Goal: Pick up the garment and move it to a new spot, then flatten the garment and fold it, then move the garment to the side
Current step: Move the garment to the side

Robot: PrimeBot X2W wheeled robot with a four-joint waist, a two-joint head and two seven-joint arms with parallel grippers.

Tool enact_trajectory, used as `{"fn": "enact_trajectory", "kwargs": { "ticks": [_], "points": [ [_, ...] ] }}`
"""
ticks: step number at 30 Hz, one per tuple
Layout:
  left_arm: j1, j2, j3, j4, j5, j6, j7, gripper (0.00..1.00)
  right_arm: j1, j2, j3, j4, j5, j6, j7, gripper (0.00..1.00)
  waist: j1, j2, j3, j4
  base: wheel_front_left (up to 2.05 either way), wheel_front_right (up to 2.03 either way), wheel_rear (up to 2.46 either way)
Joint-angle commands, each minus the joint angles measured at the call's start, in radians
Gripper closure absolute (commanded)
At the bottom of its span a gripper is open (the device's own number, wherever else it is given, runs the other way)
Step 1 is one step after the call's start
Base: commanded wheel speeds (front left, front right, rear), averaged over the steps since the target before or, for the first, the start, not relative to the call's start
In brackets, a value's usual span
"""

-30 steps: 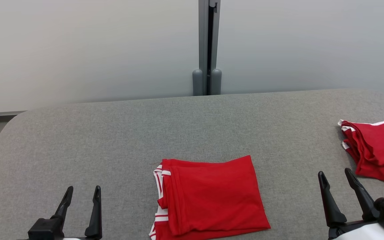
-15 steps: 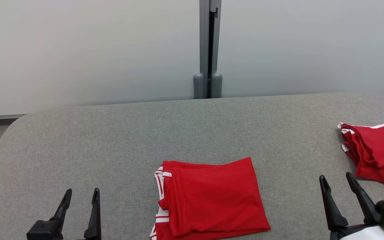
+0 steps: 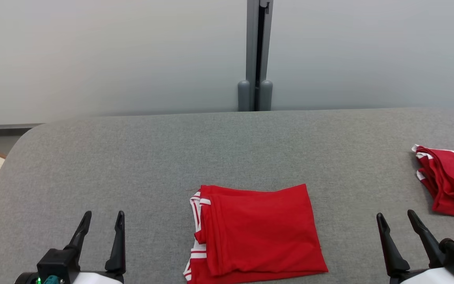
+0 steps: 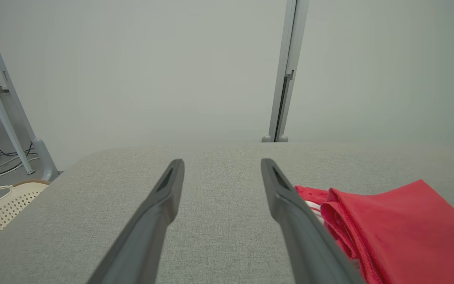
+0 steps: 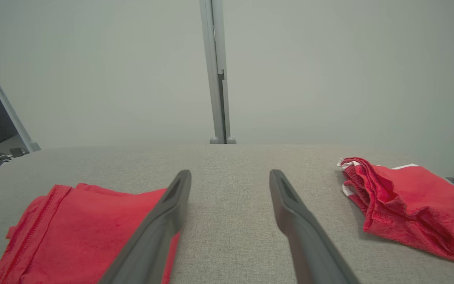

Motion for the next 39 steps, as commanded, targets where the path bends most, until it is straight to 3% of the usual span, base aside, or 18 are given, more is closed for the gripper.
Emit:
{"fn": "enact_trajectory", "kwargs": {
  "ticks": [1,11,18,19,20,21,32,39],
  "points": [
    [-0.032,0.005,-0.006,-0.006,0.009,-0.006,0.000,0.00,-0.011,-0.008,0.004,0.023,-0.010,0.000,0.011,0.00,0.0000,-0.0001,0.023,0.024,0.00,0.00,0.00],
    [-0.193,-0.038,-0.049,0.006,0.024,-0.043,-0.030,0.00,-0.181,0.019,0.090,0.301,0.039,0.000,-0.018,0.00,0.0000,-0.0001,0.191,0.137,0.00,0.00,0.00],
    [-0.285,-0.069,-0.056,0.058,0.022,-0.072,-0.060,0.00,-0.331,0.047,0.167,0.548,0.101,0.000,-0.040,0.00,0.0000,-0.0001,0.271,0.167,0.00,0.00,0.00],
    [-0.294,-0.072,-0.056,0.063,0.025,-0.075,-0.062,0.00,-0.341,0.050,0.181,0.578,0.115,0.000,-0.034,0.43,0.0000,-0.0001,0.276,0.166,0.00,0.00,0.00],
    [-0.298,-0.073,-0.054,0.067,0.027,-0.077,-0.065,0.00,-0.346,0.055,0.193,0.610,0.125,0.000,-0.028,0.67,0.0000,-0.0001,0.281,0.164,0.00,0.00,0.00],
    [-0.304,-0.072,-0.052,0.073,0.030,-0.079,-0.067,0.00,-0.351,0.058,0.201,0.631,0.134,0.000,-0.032,0.97,0.0000,-0.0001,0.286,0.159,0.00,0.00,0.00],
    [-0.328,-0.044,-0.029,0.050,0.065,-0.084,-0.076,0.00,-0.430,-0.017,0.285,0.596,0.135,-0.002,-0.146,1.00,0.0000,-0.0001,0.332,0.003,0.00,0.00,0.00],
    [-0.341,-0.023,-0.018,-0.015,0.075,-0.088,-0.076,0.00,-0.526,-0.114,0.290,0.523,0.114,-0.001,-0.138,1.00,0.0000,-0.0001,0.376,-0.190,0.00,0.00,0.00]
  ]
}}
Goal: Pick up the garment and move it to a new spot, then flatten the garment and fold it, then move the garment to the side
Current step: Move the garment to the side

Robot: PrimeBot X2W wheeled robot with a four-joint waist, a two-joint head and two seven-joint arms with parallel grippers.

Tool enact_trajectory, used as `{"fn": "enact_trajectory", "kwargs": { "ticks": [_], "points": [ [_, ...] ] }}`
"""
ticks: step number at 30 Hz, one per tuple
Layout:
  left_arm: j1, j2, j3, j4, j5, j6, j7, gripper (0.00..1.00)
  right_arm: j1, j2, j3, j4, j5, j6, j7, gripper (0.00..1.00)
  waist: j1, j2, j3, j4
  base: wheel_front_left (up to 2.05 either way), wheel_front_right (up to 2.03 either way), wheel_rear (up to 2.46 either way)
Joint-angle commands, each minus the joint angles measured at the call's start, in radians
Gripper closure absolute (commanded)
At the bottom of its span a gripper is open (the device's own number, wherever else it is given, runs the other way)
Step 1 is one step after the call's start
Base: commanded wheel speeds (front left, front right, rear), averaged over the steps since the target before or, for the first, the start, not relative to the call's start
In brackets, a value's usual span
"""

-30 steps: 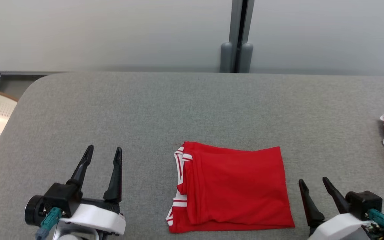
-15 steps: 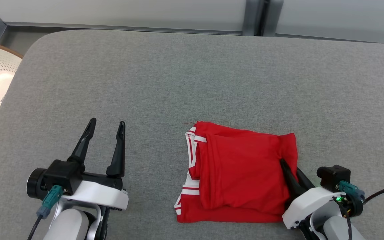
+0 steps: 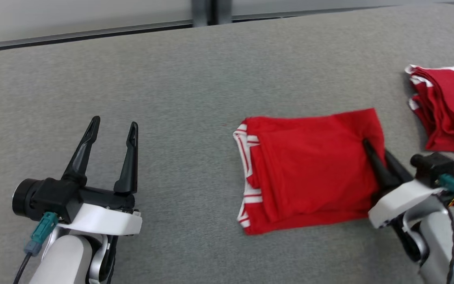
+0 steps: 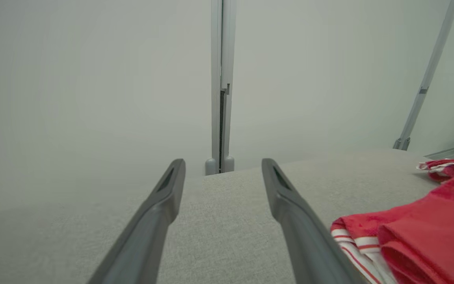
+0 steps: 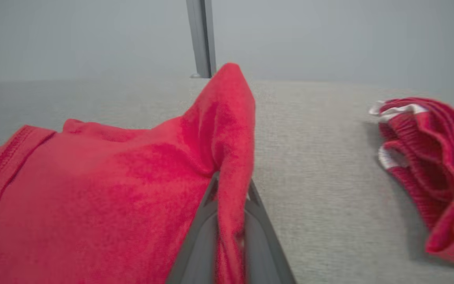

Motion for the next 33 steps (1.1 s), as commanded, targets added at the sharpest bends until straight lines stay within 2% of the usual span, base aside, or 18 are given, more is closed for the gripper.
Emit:
{"fn": "enact_trajectory", "kwargs": {
  "ticks": [1,6,9,10,14,19,20,21,22,28,33],
  "points": [
    [-0.022,0.011,0.001,-0.008,0.006,-0.003,0.001,0.00,-0.028,-0.018,-0.009,-0.012,-0.004,-0.002,0.003,1.00,0.0000,0.0000,0.041,-0.103,0.00,0.00,0.00],
    [-0.068,0.020,-0.007,-0.037,0.017,-0.008,0.016,0.00,-0.120,-0.117,-0.091,-0.059,-0.016,-0.002,0.009,1.00,0.0000,0.0000,0.091,-0.160,0.00,0.00,0.00],
    [-0.114,0.025,-0.017,-0.062,0.029,-0.016,0.030,0.00,-0.182,-0.184,-0.156,-0.085,-0.022,-0.002,0.019,1.00,0.0000,0.0000,0.141,-0.165,0.00,0.00,0.00],
    [-0.147,0.028,-0.026,-0.077,0.035,-0.024,0.039,0.00,-0.217,-0.235,-0.202,-0.095,-0.023,-0.002,0.032,1.00,0.0000,0.0000,0.180,-0.159,0.00,0.00,0.00],
    [-0.218,0.025,-0.047,-0.094,0.051,-0.038,0.053,0.00,-0.264,-0.338,-0.315,-0.083,-0.025,-0.002,0.067,1.00,0.0000,0.0000,0.254,-0.122,0.00,0.00,0.00],
    [-0.286,0.011,-0.073,-0.093,0.064,-0.054,0.049,0.00,-0.309,-0.388,-0.409,-0.005,-0.049,-0.002,0.062,1.00,0.0000,0.0000,0.318,-0.076,0.00,0.00,0.00],
    [-0.295,0.010,-0.077,-0.092,0.065,-0.059,0.046,0.00,-0.319,-0.382,-0.423,0.026,-0.056,-0.002,0.064,0.95,0.0000,0.0000,0.327,-0.068,0.00,0.00,0.00],
    [-0.303,0.009,-0.081,-0.089,0.066,-0.061,0.048,0.00,-0.330,-0.375,-0.437,0.056,-0.066,-0.002,0.060,0.54,0.0000,0.0000,0.335,-0.061,0.00,0.00,0.00],
    [-0.310,0.008,-0.084,-0.086,0.066,-0.063,0.046,0.00,-0.343,-0.366,-0.448,0.084,-0.077,-0.002,0.051,0.02,0.0000,0.0000,0.341,-0.053,0.00,0.00,0.00],
    [-0.308,-0.003,-0.078,-0.055,0.044,-0.056,0.040,0.00,-0.378,-0.299,-0.554,0.257,-0.125,-0.002,-0.017,0.00,0.0000,0.0000,0.342,-0.026,0.00,0.00,0.00],
    [-0.271,0.007,-0.056,-0.018,0.028,-0.044,0.027,0.00,-0.331,-0.233,-0.575,0.286,-0.134,-0.002,-0.078,0.00,0.0000,0.0000,0.287,-0.033,0.00,0.00,0.00]
  ]
}}
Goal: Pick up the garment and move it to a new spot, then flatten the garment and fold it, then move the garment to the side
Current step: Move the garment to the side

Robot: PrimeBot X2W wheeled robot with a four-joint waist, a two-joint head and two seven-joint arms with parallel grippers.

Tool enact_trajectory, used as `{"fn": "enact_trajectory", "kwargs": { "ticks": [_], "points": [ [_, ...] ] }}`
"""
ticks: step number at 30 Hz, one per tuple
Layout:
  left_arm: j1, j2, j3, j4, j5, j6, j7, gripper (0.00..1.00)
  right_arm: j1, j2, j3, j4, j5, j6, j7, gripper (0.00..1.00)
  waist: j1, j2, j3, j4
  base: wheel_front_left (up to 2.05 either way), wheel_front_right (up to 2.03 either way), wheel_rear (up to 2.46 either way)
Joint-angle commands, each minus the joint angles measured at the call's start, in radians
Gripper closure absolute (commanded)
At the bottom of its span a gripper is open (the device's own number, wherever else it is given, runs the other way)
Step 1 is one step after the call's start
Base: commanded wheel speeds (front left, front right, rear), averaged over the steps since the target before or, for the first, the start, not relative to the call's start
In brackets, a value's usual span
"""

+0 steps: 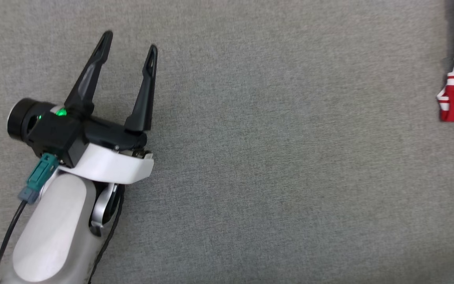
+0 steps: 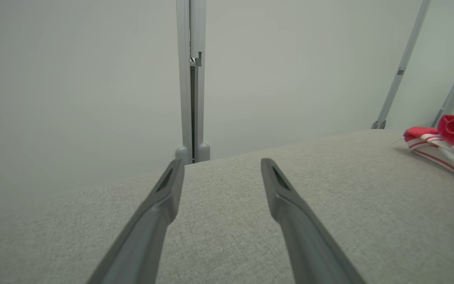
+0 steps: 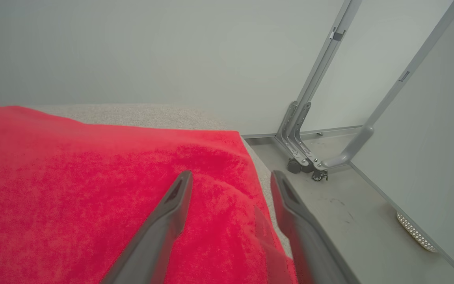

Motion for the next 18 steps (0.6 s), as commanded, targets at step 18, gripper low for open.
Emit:
{"fn": "enact_trajectory", "kwargs": {
  "ticks": [18],
  "points": [
    [0.311,0.024,0.073,0.075,-0.069,0.080,-0.024,0.00,0.444,0.276,0.208,-0.576,-0.024,-0.002,-0.004,0.00,0.0000,0.0000,-0.332,0.005,0.00,0.00,0.00]
  ]
}}
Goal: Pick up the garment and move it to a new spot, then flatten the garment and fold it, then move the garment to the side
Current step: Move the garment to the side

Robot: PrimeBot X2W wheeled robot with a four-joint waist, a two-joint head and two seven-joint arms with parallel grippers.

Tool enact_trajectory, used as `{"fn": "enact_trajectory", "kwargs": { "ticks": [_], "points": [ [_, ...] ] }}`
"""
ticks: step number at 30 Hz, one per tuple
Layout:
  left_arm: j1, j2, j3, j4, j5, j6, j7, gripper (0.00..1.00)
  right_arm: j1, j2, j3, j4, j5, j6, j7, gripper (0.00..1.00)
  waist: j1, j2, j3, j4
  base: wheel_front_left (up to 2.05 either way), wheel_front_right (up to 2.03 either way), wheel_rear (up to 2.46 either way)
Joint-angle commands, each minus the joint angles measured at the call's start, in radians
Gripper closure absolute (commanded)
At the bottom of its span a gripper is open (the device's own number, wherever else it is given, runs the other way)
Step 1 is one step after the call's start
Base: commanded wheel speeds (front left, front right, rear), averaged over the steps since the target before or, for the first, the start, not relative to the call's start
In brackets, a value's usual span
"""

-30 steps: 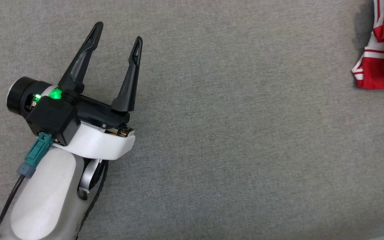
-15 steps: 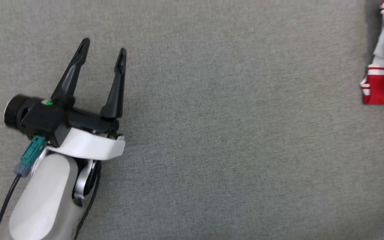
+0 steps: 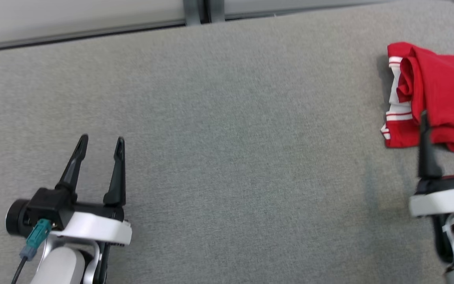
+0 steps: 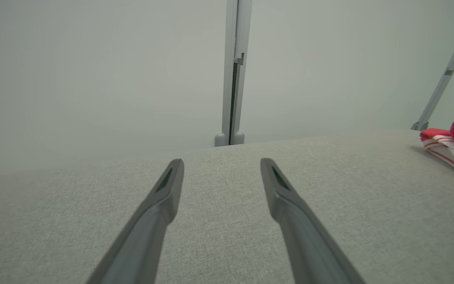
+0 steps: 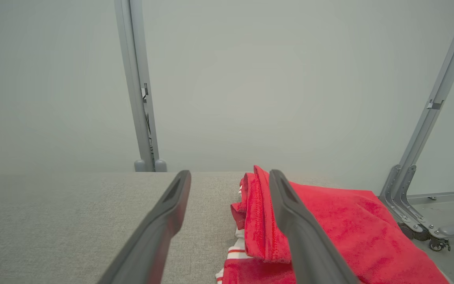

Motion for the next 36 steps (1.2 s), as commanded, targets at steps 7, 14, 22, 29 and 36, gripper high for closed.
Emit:
{"fn": "enact_trajectory", "kwargs": {
  "ticks": [7,14,22,29,36],
  "points": [
    [0.124,-0.002,0.048,-0.002,-0.035,0.043,-0.009,0.00,0.142,0.069,0.081,-0.122,-0.009,-0.002,0.069,0.00,0.0000,0.0000,-0.137,0.087,0.00,0.00,0.00],
    [0.229,-0.001,0.058,-0.022,-0.060,0.047,-0.011,0.00,0.254,0.100,0.091,-0.179,-0.018,-0.002,0.108,0.00,0.0000,0.0000,-0.234,0.132,0.00,0.00,0.00],
    [0.316,0.008,0.040,-0.036,-0.063,0.052,-0.002,0.00,0.372,0.108,0.078,-0.228,-0.034,-0.002,0.161,0.00,0.0000,0.0000,-0.325,0.137,0.00,0.00,0.00],
    [0.365,0.019,0.024,-0.039,-0.059,0.058,0.016,0.00,0.448,0.115,0.060,-0.273,-0.038,-0.002,0.199,0.00,0.0000,0.0000,-0.386,0.141,0.00,0.00,0.00],
    [0.377,0.021,0.018,-0.029,-0.065,0.061,0.021,0.00,0.476,0.119,0.066,-0.298,-0.042,-0.002,0.212,0.00,0.0000,0.0000,-0.409,0.138,0.00,0.00,0.00]
  ]
}}
